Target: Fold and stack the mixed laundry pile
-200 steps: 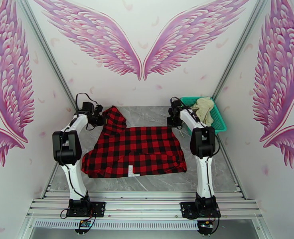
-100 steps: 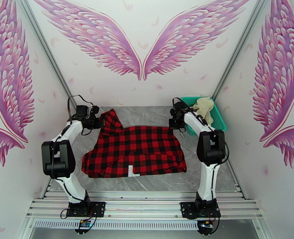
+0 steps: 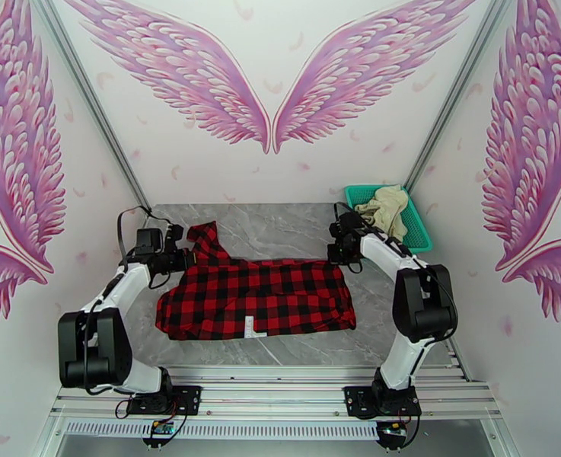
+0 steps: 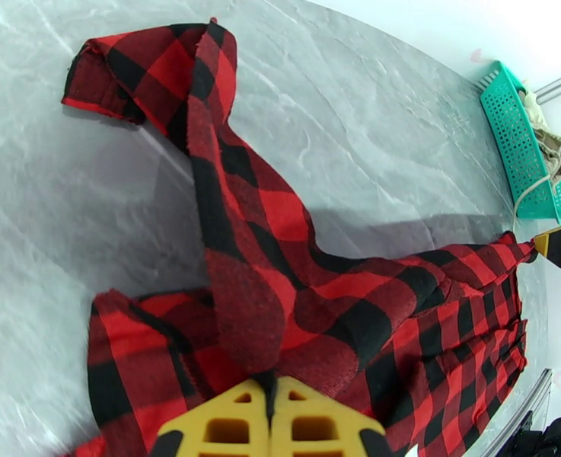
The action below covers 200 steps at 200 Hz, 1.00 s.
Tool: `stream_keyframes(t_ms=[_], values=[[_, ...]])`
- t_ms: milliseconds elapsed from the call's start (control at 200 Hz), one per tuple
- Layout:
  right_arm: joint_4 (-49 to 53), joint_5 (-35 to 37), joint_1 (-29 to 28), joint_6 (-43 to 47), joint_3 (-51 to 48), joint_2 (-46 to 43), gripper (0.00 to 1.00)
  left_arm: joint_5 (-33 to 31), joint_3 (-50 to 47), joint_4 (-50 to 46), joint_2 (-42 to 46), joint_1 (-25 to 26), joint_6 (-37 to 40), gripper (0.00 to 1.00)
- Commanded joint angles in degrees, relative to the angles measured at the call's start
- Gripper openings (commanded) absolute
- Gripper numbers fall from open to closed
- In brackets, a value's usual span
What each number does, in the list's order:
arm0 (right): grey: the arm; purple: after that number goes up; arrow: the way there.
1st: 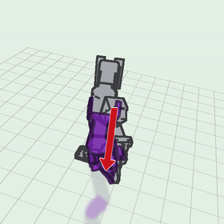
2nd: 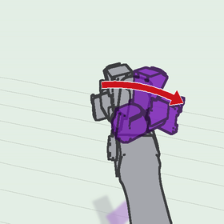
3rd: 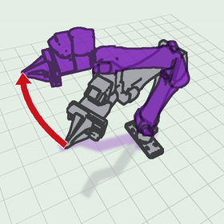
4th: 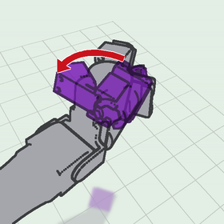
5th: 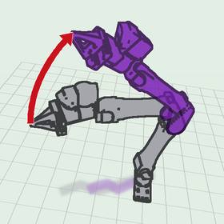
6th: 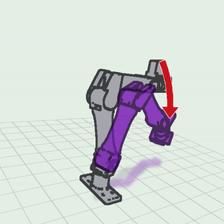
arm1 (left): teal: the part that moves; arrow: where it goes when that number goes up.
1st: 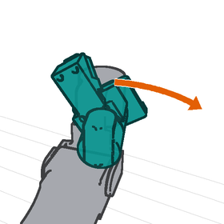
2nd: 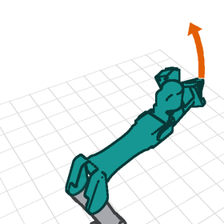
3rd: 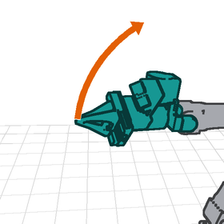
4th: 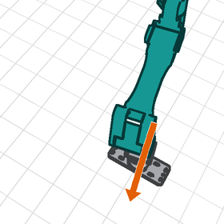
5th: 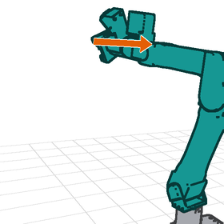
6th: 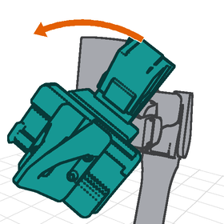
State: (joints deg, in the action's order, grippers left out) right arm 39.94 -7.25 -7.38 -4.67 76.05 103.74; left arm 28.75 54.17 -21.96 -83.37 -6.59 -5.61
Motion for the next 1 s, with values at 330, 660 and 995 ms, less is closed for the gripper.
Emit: stream_keyframes(t_ms=[330, 660, 995], values=[[-8.3, 0.4, -0.6, -9.5, -15.5, -11.5, 0.53, -11.7, -11.9, -5.8, 13.0, 2.0, -10.0, 0.41], [-1.1, 0.7, -3.3, -23.3, -8.0, -6.3, 0.52, -15.6, -6.0, -11.4, 11.5, 1.6, -12.0, 0.43], [7.4, 8.0, -4.6, -26.0, -1.1, 4.8, 0.49, -14.1, -0.5, -10.1, 0.5, 2.7, -15.0, 0.38]])
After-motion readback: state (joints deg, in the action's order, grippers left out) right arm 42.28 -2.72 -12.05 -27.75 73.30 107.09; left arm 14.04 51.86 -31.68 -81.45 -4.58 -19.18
